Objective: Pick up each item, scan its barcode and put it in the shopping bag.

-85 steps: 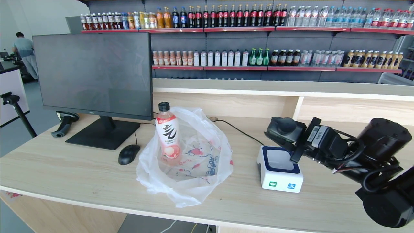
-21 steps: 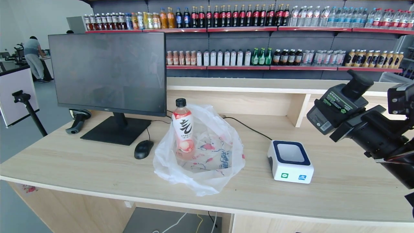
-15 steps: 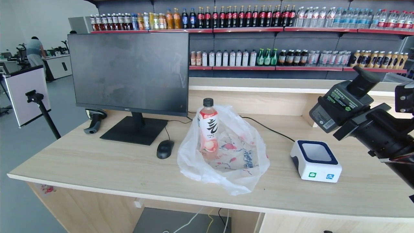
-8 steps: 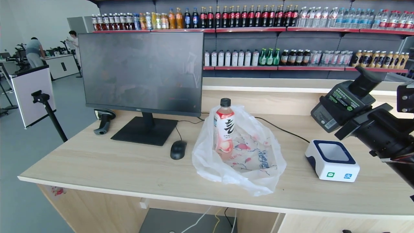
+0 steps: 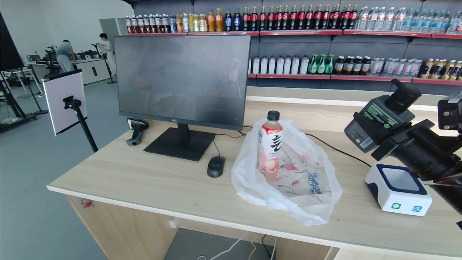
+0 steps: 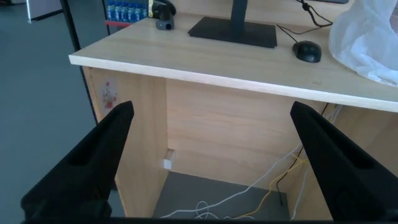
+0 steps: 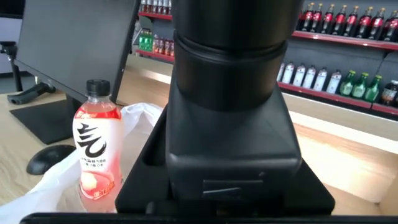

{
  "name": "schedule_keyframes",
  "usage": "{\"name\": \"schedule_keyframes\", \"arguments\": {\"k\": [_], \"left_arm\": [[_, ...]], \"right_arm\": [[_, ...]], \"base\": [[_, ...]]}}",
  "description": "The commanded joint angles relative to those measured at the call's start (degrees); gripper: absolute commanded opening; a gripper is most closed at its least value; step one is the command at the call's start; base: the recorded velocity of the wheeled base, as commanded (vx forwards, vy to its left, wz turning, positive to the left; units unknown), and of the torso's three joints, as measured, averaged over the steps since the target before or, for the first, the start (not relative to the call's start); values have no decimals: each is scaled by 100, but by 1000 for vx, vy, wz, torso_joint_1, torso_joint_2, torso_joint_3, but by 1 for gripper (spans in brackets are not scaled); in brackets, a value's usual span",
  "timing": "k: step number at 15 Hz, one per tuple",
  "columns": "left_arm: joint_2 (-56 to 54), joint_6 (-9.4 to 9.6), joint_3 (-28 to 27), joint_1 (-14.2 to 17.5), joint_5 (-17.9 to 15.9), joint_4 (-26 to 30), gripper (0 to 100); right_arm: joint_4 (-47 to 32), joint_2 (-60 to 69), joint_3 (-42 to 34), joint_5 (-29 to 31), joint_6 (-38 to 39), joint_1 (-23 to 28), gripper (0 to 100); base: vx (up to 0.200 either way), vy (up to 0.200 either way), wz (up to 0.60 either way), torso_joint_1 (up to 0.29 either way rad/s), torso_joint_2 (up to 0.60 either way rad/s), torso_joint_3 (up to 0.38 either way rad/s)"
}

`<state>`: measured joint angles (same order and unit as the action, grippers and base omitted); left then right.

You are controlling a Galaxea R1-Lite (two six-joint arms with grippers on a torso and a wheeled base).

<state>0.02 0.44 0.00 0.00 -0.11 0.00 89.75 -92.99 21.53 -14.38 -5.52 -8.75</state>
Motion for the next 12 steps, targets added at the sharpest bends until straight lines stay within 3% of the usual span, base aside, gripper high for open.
{"name": "schedule_keyframes", "arguments": {"k": [1, 9, 12], "left_arm": [[6, 0, 0, 0, 2, 0, 100], [-2, -9, 0, 0, 2, 0, 100], [-2, -9, 0, 0, 2, 0, 100]], "right_arm": [[25, 0, -17, -3, -1, 5, 0], [25, -88, -588, -12, -1, -39, 0], [25, -325, -685, -12, -1, -338, 0]], "base": [[0, 0, 0, 0, 0, 0], [0, 0, 0, 0, 0, 0], [0, 0, 0, 0, 0, 0]]}}
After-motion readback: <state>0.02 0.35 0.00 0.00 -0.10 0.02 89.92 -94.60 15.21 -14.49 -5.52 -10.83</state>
